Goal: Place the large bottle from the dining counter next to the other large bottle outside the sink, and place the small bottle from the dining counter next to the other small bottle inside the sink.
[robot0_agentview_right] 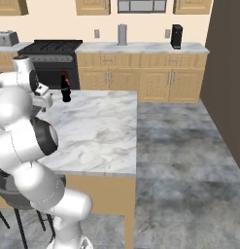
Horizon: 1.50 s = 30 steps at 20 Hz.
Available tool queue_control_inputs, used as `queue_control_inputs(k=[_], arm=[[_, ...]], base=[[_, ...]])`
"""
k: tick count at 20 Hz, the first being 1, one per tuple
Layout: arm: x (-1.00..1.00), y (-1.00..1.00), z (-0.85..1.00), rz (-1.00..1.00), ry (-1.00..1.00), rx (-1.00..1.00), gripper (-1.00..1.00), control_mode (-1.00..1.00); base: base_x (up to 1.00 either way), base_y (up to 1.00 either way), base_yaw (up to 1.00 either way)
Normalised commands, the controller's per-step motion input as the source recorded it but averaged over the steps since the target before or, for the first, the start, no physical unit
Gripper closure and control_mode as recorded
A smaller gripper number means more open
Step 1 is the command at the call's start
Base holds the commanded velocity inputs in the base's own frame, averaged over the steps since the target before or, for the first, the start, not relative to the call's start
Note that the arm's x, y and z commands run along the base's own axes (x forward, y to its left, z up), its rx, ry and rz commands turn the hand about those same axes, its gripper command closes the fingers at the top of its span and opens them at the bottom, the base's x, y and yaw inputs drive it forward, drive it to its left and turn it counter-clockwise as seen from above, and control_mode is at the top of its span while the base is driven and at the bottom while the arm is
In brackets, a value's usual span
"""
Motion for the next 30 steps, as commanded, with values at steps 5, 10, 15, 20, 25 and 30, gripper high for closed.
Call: queue_control_inputs(k=[5, 10, 15, 20, 25, 30], arm=[[0.13, 0.06, -0.15, 0.00, 0.03, 0.02, -1.00, -1.00], [0.08, 0.13, -0.23, 0.00, 0.02, 0.04, -1.00, -1.00], [0.18, 0.00, -0.24, 0.00, 0.00, 0.00, -1.00, -1.00], [0.18, 0.00, -0.08, 0.00, 0.02, 0.00, -1.00, -1.00], [0.02, 0.02, -0.03, 0.00, 0.05, 0.00, -1.00, -1.00], [0.00, 0.06, -0.16, 0.00, 0.01, 0.00, -1.00, -1.00]], base=[[0.00, 0.00, 0.00], [0.00, 0.00, 0.00], [0.00, 0.00, 0.00], [0.00, 0.00, 0.00], [0.00, 0.00, 0.00], [0.00, 0.00, 0.00]])
